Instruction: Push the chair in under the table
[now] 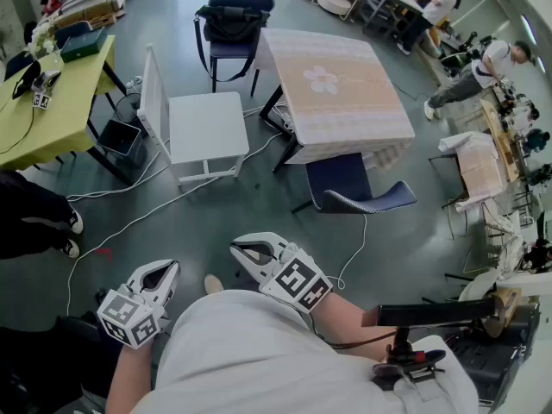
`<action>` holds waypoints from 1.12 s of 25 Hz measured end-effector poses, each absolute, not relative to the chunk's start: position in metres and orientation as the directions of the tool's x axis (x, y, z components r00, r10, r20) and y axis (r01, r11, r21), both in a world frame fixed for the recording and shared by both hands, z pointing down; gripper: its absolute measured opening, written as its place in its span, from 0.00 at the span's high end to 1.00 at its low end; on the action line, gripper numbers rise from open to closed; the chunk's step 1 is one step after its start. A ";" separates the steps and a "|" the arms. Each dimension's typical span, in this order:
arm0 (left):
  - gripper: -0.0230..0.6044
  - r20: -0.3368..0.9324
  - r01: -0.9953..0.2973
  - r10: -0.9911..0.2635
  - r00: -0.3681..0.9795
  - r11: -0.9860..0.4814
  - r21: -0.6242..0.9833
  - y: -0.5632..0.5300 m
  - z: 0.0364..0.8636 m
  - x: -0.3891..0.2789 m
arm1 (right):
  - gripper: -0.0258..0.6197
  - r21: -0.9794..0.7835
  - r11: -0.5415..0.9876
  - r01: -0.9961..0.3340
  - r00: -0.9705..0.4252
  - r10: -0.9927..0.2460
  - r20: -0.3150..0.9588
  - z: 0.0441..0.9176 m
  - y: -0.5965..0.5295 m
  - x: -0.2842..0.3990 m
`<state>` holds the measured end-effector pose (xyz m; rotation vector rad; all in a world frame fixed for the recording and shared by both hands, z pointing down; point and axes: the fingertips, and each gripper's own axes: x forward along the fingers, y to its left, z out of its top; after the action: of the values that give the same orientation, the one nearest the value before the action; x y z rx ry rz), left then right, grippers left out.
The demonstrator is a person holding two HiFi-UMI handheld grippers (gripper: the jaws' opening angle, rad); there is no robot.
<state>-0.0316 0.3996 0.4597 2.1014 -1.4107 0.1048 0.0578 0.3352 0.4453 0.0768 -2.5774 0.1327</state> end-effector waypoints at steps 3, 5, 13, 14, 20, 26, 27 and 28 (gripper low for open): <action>0.95 0.378 -0.869 -0.827 0.416 -0.239 0.432 0.391 0.462 -0.032 | 0.94 -0.086 0.994 -0.070 -0.846 -0.013 0.533 0.447 0.328 0.057; 0.95 0.379 -0.873 -0.831 0.407 -0.231 0.429 0.382 0.463 -0.031 | 0.94 -0.089 0.994 -0.064 -0.849 -0.007 0.528 0.448 0.320 0.058; 0.95 0.407 -0.883 -0.822 0.399 -0.226 0.411 0.322 0.460 -0.036 | 0.94 -0.080 0.993 -0.082 -0.864 -0.030 0.503 0.447 0.256 0.055; 0.95 0.414 -0.887 -0.821 0.394 -0.222 0.404 0.312 0.459 -0.039 | 0.94 -0.077 0.994 -0.078 -0.865 -0.029 0.501 0.446 0.246 0.055; 0.94 0.433 -0.912 -0.828 0.356 -0.208 0.352 0.243 0.453 -0.053 | 0.94 -0.088 0.991 -0.103 -0.882 -0.050 0.469 0.445 0.188 0.075; 0.94 0.441 -0.937 -0.849 0.293 -0.164 0.307 0.186 0.451 -0.115 | 0.75 -0.086 0.974 -0.208 -0.864 -0.142 0.484 0.458 0.141 0.064; 0.92 0.441 -0.939 -0.850 0.288 -0.160 0.303 0.177 0.451 -0.127 | 0.75 -0.086 0.972 -0.219 -0.861 -0.151 0.485 0.460 0.135 0.060; 0.88 0.440 -0.940 -0.851 0.285 -0.157 0.304 0.166 0.452 -0.141 | 0.74 -0.086 0.970 -0.229 -0.860 -0.160 0.485 0.461 0.129 0.055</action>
<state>-0.1411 0.1660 0.4518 2.0423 -1.5991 0.2242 0.0549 0.1285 0.4615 0.2762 -2.6251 0.1925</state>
